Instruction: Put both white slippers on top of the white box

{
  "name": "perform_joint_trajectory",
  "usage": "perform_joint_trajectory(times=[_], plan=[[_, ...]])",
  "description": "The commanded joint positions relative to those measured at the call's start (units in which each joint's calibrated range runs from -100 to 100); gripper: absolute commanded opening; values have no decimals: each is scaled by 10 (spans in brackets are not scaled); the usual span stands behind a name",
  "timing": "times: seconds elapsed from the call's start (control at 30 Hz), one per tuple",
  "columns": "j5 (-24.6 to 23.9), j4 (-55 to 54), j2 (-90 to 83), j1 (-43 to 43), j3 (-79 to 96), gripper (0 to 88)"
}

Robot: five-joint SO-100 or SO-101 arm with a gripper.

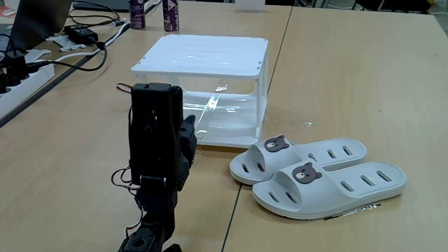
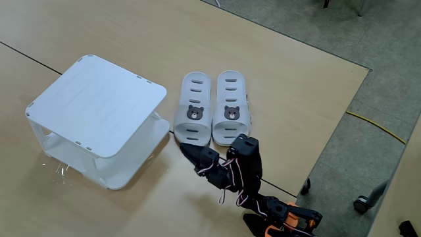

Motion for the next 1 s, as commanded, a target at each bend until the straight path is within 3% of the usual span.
perform_joint_trajectory(times=[0.0,0.37,0.53,0.77,0.97], plan=[[4,-5,61,9,-29,10],[4,-5,239,156,-247,12],[4,-5,279,185,-296,166],[4,5,288,204,-378,186],[4,19,362,232,-499,289]])
